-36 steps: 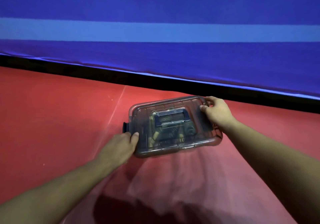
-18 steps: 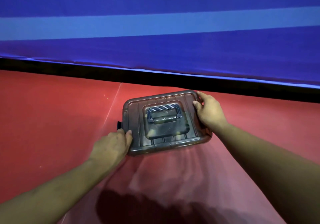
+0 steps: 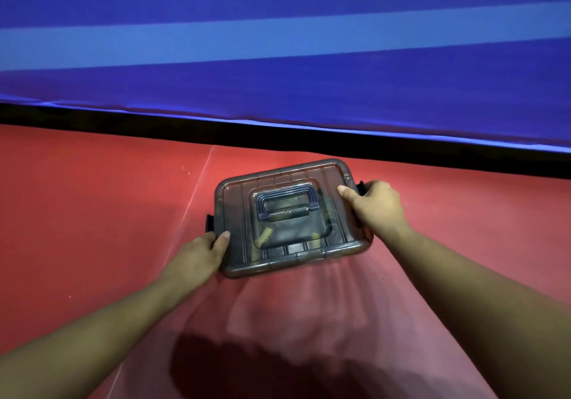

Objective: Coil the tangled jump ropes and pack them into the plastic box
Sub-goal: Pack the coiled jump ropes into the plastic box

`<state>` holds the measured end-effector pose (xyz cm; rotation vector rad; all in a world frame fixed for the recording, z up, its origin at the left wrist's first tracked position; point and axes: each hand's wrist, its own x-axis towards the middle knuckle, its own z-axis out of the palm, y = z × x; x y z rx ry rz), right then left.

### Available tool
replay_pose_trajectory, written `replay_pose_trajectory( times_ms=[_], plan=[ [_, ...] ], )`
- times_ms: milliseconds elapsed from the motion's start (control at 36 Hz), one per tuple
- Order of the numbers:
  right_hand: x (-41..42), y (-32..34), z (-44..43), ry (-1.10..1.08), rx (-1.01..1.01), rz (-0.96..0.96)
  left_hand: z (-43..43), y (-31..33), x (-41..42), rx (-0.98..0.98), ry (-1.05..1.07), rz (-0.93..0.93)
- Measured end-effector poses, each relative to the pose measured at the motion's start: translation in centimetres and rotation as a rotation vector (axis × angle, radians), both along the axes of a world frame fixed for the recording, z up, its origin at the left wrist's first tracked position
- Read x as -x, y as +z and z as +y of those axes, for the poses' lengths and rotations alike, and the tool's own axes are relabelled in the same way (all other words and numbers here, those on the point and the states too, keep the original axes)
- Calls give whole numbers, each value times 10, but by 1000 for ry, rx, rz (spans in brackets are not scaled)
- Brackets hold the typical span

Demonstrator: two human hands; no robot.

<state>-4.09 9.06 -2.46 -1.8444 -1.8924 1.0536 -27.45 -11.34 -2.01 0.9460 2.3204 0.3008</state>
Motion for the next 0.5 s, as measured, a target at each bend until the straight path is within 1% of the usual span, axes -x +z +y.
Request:
replay_pose_trajectory(
  times_ms=[56,139,194,222,278,306,333,361,389,417,472,500],
  plan=[
    [7,8,-8,-11,-146,-147,-1,-1,1,-12,57,-49],
    [18,15,-21,50,-288,-346,-2,1,-4,-36,215,-31],
    [21,14,-25,104,-353,-432,0,3,-4,-67,323,-64],
    [21,14,-25,114,-377,-454,2,1,1,-49,364,-129],
    [20,10,-24,95,-383,-433,4,-12,14,-80,427,-325],
    [19,7,-24,77,-368,-376,4,-23,24,-112,457,-434],
    [17,4,-23,51,-336,-297,5,-26,28,-157,456,-491],
    [16,1,-23,19,-288,-219,8,-22,27,-189,416,-495],
    [14,-2,-23,-8,-242,-162,13,-8,19,-218,353,-441],
    [11,-4,-25,-33,-199,-128,19,-1,15,-248,267,-330],
    [4,-9,-29,-90,-132,-84,32,7,11,-268,135,-51],
    [1,-10,-32,-119,-118,-60,39,10,8,-260,92,60]
  ],
)
